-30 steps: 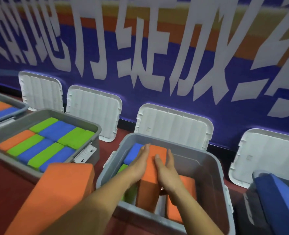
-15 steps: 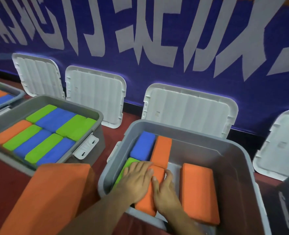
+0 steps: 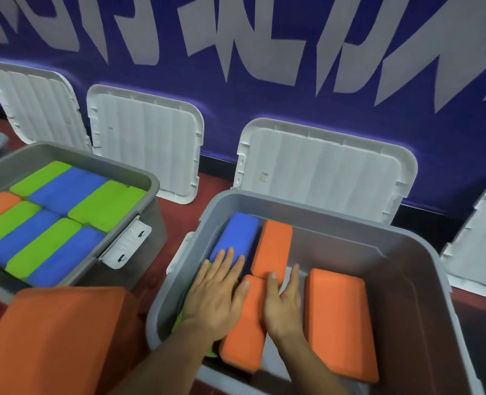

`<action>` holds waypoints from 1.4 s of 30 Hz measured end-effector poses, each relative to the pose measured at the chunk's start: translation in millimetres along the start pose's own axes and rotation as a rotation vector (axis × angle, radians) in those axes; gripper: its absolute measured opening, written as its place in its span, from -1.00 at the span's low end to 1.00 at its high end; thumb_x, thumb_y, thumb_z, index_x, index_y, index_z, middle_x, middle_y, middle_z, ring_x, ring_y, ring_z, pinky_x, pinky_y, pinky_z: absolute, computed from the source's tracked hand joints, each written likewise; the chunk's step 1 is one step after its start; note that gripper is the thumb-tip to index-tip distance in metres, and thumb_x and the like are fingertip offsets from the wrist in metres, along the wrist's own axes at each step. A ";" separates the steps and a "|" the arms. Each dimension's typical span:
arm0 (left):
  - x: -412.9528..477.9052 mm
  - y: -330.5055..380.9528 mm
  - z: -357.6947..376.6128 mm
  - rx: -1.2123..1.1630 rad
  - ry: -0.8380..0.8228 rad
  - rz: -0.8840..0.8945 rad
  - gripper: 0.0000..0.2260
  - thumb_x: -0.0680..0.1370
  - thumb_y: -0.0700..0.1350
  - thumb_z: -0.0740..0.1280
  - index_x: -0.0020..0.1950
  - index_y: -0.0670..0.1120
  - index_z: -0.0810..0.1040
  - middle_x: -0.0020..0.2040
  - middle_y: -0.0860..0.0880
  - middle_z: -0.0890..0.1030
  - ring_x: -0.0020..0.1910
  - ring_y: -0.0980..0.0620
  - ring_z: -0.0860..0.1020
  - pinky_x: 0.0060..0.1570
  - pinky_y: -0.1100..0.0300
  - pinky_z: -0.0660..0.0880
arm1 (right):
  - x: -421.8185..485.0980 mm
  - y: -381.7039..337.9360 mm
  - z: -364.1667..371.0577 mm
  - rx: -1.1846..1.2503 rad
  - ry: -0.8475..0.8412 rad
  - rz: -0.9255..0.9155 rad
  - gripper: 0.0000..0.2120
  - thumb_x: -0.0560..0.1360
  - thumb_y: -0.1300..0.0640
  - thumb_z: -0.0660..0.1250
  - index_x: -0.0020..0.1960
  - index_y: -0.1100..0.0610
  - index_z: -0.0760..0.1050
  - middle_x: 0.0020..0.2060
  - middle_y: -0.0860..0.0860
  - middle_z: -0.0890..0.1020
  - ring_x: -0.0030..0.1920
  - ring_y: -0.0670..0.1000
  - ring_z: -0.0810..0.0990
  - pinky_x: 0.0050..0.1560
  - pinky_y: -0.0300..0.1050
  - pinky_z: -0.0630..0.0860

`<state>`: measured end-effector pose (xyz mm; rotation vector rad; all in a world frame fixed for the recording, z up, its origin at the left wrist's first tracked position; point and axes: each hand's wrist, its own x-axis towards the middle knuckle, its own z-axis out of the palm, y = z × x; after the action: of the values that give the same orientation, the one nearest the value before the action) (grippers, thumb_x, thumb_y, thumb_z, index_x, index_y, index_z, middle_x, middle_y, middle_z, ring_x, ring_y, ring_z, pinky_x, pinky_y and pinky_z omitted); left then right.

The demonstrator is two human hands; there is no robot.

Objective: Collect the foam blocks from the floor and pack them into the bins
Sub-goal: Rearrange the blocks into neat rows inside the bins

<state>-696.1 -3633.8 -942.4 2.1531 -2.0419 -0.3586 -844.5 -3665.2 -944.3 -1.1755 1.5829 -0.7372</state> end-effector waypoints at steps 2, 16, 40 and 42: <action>0.3 -0.7 -1.3 -0.007 -0.013 -0.038 -0.16 0.40 0.43 -0.58 0.62 0.18 -0.15 0.60 0.18 -0.24 0.58 0.18 -0.32 0.57 -0.02 -0.30 | 5.6 5.2 7.1 0.083 -0.005 0.067 -0.30 0.66 -0.25 0.10 0.67 -0.06 -0.10 0.61 -0.06 0.18 0.61 0.02 0.15 0.59 0.00 0.07; 7.4 -2.4 3.3 0.009 0.046 0.037 -0.40 0.67 0.27 -0.29 0.61 0.04 0.12 0.63 -0.02 0.13 0.63 0.01 0.02 0.54 -0.04 -0.11 | 0.5 -0.7 27.3 -0.051 -0.006 -0.209 -0.37 0.70 -0.08 0.10 0.67 -0.02 -0.08 0.64 -0.12 -0.02 0.63 -0.13 -0.07 0.61 -0.09 -0.03; 66.6 147.5 30.5 -0.171 -0.021 0.175 -0.26 0.53 0.31 -0.26 0.64 0.04 0.15 0.65 0.02 0.11 0.63 0.01 0.07 0.59 0.04 -0.04 | 47.4 64.3 -139.4 -0.338 0.139 0.132 -0.37 0.68 -0.21 0.00 0.66 0.02 0.03 0.60 0.11 0.23 0.56 0.21 0.22 0.53 0.13 0.15; 72.4 162.9 51.2 -0.144 -0.136 0.082 -0.26 0.51 0.34 -0.27 0.65 0.11 0.07 0.67 -0.01 0.04 0.63 -0.01 0.04 0.60 0.04 -0.05 | 59.2 79.4 -144.1 -0.338 0.116 0.202 -0.37 0.67 -0.23 -0.02 0.67 0.00 0.01 0.61 0.12 0.22 0.55 0.23 0.25 0.52 0.13 0.16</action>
<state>-863.5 -3713.1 -952.1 2.0047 -2.0957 -0.6362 -1009.0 -3705.2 -988.1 -1.2037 1.9454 -0.4214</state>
